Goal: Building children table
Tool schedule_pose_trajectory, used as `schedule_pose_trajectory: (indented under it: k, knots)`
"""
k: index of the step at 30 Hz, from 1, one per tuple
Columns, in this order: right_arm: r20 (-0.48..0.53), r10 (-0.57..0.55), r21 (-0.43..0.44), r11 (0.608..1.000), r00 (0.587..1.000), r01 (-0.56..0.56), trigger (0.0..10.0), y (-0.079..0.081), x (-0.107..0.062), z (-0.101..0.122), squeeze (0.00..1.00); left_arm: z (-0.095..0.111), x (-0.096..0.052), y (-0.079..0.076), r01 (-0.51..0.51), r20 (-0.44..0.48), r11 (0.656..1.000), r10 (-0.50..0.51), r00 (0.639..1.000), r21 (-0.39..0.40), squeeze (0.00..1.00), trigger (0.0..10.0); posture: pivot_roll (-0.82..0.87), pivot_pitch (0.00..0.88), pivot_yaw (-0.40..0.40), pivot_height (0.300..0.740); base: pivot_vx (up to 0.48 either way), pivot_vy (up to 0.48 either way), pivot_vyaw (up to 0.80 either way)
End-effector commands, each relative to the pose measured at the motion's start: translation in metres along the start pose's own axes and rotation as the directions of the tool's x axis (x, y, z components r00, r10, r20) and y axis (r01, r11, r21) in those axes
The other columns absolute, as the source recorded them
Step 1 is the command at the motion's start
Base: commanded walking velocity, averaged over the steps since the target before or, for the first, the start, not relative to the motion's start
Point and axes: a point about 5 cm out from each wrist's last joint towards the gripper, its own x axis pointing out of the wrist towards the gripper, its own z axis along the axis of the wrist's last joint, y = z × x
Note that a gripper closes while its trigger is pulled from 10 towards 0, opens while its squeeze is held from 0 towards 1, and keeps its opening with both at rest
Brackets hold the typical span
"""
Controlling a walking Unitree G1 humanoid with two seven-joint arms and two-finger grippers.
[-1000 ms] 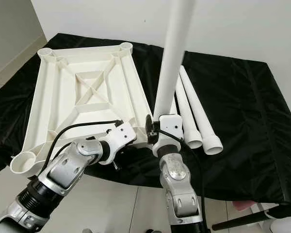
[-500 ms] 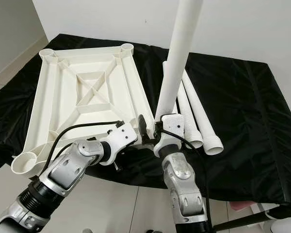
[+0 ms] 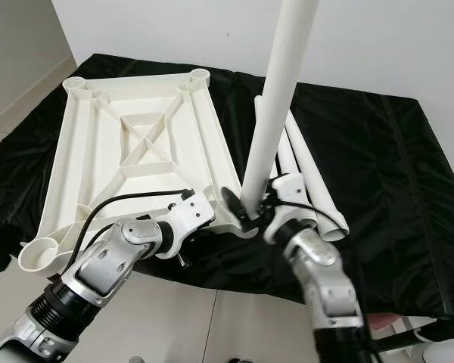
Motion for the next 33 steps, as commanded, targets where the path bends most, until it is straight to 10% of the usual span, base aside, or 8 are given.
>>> schedule_pose_trajectory:
  k: [1,14,33]
  knots:
    - [-0.019,0.066,0.031,0.997,0.998,-0.065,10.0,-0.002,0.0,-0.003,0.0,-0.004,0.002,-0.007,0.025,-0.01,1.0,-0.025,1.0,-0.004,0.0,10.0,-0.1,0.122,0.012,0.74,0.0,0.0,0.0]
    - [-0.097,0.311,0.03,0.95,0.945,-0.31,10.0,-0.017,0.001,-0.001,0.0,-0.004,0.002,-0.006,0.024,-0.011,1.0,-0.024,1.0,-0.006,0.0,10.0,-0.1,0.133,0.016,0.74,0.0,0.0,0.0]
    - [-0.104,0.392,0.03,0.92,0.914,-0.391,10.0,-0.024,0.001,0.002,0.0,-0.004,0.002,-0.005,0.022,-0.012,1.0,-0.022,1.0,-0.009,0.0,10.0,-0.1,0.133,0.019,0.74,0.0,0.0,0.0]
